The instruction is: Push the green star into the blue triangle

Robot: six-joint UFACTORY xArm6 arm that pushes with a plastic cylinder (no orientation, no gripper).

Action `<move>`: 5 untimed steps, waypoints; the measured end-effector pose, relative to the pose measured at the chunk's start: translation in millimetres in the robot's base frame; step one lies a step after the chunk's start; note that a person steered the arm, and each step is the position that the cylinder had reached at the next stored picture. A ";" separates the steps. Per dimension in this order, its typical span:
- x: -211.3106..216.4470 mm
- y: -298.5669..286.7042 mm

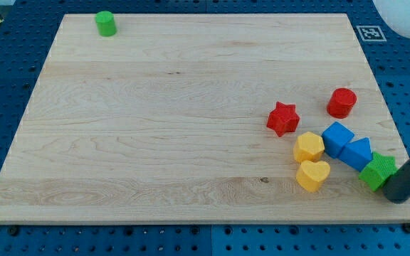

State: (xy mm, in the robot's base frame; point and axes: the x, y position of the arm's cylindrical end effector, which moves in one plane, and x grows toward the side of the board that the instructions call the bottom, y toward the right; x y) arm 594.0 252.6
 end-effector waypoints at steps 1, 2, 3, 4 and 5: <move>-9.5 0.0; -25.5 -2.9; -44.7 -4.6; -71.0 -9.0; -97.4 -27.9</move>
